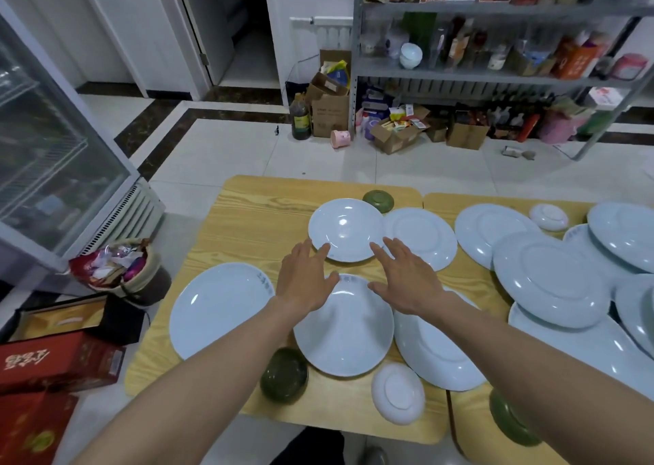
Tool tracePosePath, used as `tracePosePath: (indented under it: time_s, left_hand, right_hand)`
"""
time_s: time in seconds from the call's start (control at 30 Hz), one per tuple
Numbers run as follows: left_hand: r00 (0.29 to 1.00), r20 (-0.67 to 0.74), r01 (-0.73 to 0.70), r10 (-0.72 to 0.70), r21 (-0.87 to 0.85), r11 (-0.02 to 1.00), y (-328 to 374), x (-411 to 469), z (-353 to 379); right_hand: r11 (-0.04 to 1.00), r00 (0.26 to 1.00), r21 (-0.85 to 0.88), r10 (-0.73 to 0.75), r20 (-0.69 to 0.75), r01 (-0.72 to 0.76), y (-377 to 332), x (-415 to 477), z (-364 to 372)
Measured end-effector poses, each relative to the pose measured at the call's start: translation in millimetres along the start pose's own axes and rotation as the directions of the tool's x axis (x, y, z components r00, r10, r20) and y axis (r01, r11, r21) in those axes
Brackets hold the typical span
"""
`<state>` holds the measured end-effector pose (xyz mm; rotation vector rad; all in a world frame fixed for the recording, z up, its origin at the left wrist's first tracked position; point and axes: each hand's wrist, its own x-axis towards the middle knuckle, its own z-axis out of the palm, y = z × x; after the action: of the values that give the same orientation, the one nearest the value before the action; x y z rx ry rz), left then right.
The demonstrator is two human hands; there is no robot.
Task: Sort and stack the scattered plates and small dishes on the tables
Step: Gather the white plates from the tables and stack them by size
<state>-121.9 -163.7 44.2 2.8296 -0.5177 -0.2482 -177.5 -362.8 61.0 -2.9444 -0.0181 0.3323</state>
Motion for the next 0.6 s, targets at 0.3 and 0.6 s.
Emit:
tracePosePath:
  time_s: [0.3,0.6]
  left_hand:
    - [0.997,0.058,0.064,-0.056,-0.135,0.989,-17,44,14]
    - [0.963,0.211,0.237,-0.168,-0.360,0.903,-31,86,35]
  right_hand:
    - [0.996,0.998,0.070,0.057,0.039,-0.060,0,27,10]
    - [0.988,0.991,0.101,0.106,0.080,-0.114,10,46,21]
